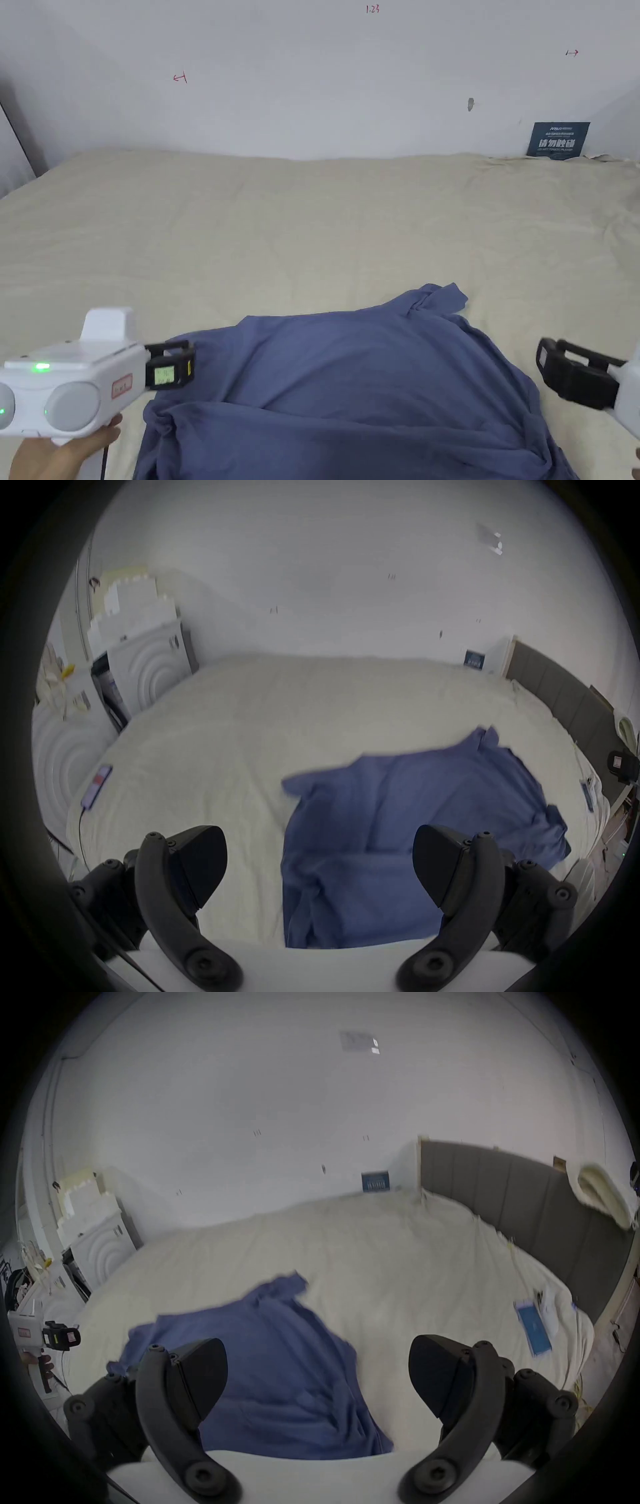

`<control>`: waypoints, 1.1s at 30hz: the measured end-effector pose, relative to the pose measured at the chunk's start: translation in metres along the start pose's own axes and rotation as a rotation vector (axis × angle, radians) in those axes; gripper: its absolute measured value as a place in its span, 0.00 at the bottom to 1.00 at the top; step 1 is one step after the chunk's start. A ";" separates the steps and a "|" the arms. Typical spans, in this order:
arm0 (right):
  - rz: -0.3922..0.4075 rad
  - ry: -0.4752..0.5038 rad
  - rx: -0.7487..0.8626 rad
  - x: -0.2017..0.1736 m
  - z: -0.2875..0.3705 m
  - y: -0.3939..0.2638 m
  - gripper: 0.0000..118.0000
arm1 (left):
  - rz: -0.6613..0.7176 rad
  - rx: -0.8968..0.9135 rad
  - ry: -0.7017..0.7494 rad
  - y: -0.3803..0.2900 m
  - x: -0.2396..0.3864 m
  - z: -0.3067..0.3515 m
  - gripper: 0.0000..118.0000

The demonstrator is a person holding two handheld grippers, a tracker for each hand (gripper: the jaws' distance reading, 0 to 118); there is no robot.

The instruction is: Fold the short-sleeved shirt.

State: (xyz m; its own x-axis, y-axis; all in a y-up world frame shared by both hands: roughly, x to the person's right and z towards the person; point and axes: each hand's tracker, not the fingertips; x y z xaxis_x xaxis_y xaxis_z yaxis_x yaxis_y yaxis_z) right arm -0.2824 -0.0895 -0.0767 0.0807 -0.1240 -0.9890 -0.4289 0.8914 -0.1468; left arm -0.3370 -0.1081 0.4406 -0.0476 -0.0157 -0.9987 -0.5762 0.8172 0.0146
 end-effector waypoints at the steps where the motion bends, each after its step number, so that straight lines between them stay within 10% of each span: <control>1: 0.003 0.003 0.034 -0.005 0.002 0.006 0.91 | 0.005 0.041 0.000 0.007 0.004 0.003 0.95; 8: 0.056 -0.015 0.234 -0.038 0.012 0.028 0.88 | -0.074 0.245 -0.016 0.036 0.040 0.010 0.89; 15: 0.113 -0.014 0.299 -0.056 0.012 0.025 0.13 | -0.083 0.357 0.011 0.025 0.066 0.002 0.29; 18: 0.136 -0.029 0.302 -0.061 0.009 0.021 0.01 | -0.088 0.380 0.020 0.019 0.072 0.001 0.14; 21: 0.147 -0.018 0.302 -0.061 0.008 0.018 0.00 | -0.052 0.410 -0.003 0.015 0.071 0.002 0.00; 33: 0.141 -0.008 0.293 -0.062 -0.009 0.021 0.00 | -0.007 0.299 -0.030 0.028 0.051 -0.016 0.00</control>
State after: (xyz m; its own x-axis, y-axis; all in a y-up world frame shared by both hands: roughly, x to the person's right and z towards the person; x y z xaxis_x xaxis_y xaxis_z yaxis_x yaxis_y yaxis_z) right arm -0.3041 -0.0672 -0.0184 0.0463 0.0117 -0.9989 -0.1594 0.9872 0.0042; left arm -0.3682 -0.0950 0.3904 -0.0173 -0.0085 -0.9998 -0.3101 0.9507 -0.0027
